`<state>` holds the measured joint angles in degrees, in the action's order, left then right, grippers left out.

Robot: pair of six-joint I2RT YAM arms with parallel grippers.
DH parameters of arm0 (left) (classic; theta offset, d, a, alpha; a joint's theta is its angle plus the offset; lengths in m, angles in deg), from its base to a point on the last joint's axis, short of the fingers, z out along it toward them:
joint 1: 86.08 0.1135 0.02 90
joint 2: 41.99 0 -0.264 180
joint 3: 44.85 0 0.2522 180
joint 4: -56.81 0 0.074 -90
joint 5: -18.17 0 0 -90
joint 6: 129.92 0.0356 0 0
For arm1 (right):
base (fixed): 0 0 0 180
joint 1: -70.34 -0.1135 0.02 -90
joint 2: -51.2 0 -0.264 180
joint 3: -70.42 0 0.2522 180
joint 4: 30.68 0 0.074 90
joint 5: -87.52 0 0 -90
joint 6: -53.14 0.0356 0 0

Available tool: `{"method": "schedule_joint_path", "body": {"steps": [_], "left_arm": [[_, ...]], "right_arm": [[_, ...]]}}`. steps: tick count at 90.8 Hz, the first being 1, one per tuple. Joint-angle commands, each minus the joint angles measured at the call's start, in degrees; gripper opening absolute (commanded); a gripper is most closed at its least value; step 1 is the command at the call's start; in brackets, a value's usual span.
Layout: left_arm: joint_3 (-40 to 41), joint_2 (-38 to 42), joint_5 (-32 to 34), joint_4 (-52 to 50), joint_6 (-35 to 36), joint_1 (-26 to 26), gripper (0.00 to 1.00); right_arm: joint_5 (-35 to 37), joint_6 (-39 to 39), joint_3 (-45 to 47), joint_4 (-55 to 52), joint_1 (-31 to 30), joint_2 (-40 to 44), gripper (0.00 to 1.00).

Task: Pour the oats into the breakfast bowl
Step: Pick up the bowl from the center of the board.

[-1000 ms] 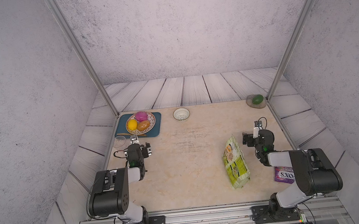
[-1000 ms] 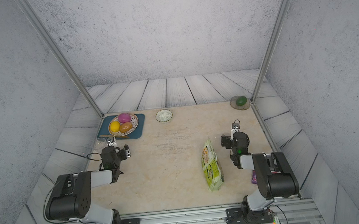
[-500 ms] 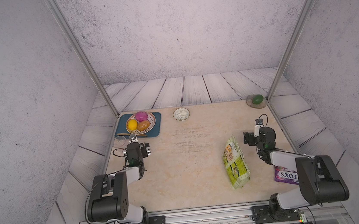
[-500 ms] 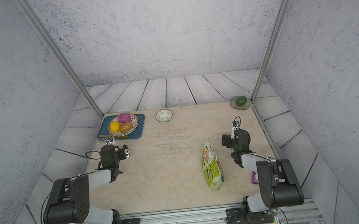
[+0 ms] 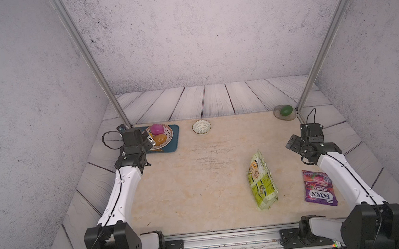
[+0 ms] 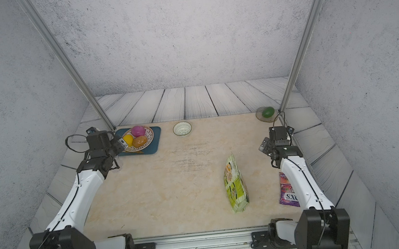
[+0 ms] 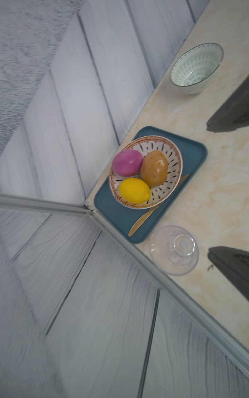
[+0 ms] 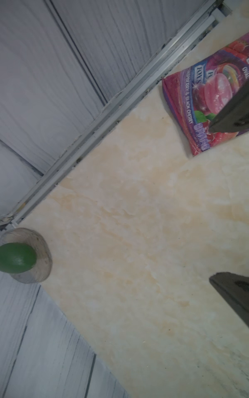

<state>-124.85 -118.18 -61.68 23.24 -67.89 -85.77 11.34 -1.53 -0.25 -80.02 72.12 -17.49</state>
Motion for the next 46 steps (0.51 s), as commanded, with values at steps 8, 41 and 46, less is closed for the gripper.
{"method": "schedule_joint_path", "body": {"steps": [8,41,46], "left_arm": [[-13.43,-11.28,-10.04,-14.35,-1.43,-5.17,0.9],[-35.37,-36.37,-14.98,-21.5,-7.22,-14.88,0.82],[-38.1,-39.73,-16.29,-21.86,-9.94,-14.99,0.81]], "right_arm": [[-12.68,-0.16,-1.27,-10.95,-0.2,6.62,0.99],[-20.4,-2.42,-1.33,-17.32,-0.35,12.18,0.99],[-19.9,-1.81,-2.24,-19.3,-0.29,12.17,0.99]]}}
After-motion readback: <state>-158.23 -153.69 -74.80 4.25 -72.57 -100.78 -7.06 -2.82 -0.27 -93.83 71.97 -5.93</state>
